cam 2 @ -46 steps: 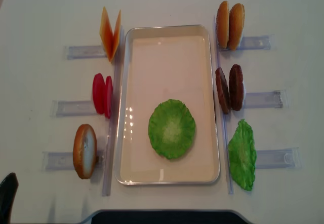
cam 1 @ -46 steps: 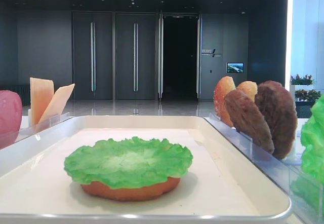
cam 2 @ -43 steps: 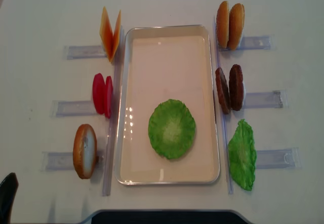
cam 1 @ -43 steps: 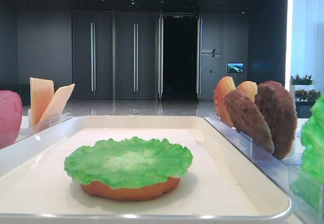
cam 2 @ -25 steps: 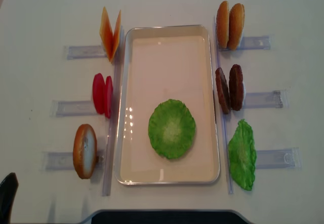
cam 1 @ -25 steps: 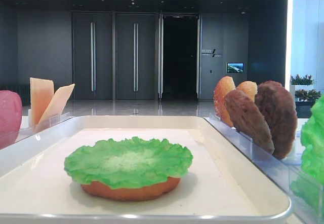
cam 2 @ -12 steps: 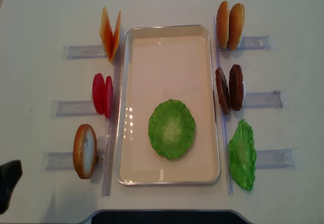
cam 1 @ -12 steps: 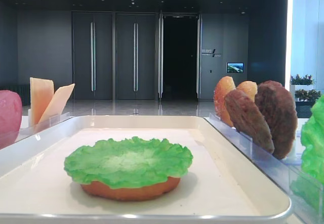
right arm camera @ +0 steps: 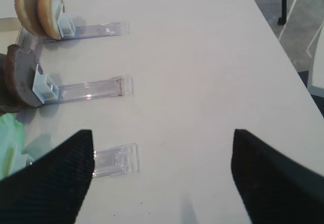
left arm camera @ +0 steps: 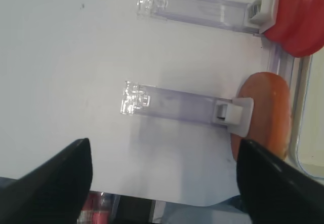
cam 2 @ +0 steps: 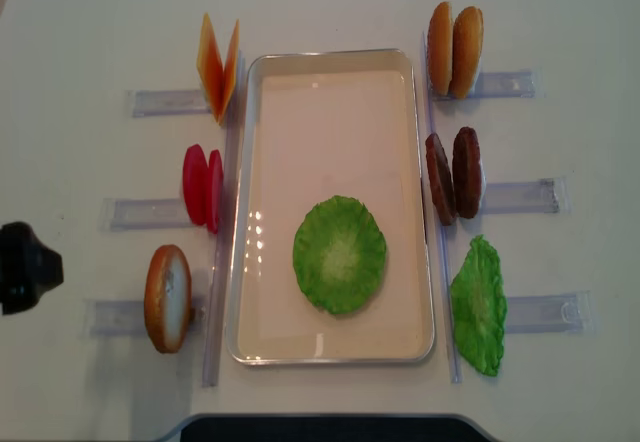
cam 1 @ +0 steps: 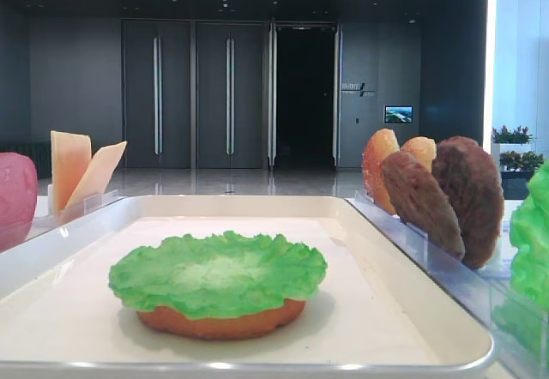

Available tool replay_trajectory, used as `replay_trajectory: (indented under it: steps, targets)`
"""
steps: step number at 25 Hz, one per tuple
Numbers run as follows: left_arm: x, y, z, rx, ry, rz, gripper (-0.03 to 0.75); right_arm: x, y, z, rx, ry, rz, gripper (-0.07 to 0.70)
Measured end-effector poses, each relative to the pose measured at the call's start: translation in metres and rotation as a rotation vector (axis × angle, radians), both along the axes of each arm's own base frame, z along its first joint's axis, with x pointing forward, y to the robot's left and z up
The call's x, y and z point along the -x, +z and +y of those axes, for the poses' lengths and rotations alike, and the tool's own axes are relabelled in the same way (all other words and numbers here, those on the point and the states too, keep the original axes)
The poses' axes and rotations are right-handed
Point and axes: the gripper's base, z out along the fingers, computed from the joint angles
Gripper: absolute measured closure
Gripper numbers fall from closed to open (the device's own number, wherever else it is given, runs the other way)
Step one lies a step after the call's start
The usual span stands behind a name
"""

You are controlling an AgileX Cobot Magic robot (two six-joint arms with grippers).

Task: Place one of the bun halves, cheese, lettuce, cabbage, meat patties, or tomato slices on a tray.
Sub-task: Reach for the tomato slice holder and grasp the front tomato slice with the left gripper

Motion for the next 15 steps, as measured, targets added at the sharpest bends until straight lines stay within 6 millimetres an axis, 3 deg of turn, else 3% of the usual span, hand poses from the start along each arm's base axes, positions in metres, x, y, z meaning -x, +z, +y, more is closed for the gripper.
replay_trajectory:
  steps: [7,15]
  targets:
    - [-0.069,0.004,0.007,0.013,-0.004,0.149,0.024,0.000,0.000,0.000,0.000,0.000,0.000,0.073]
    - [-0.135,0.013,0.017,-0.019,-0.009,0.164,0.024,0.000,0.000,0.000,0.000,0.000,0.000,0.073]
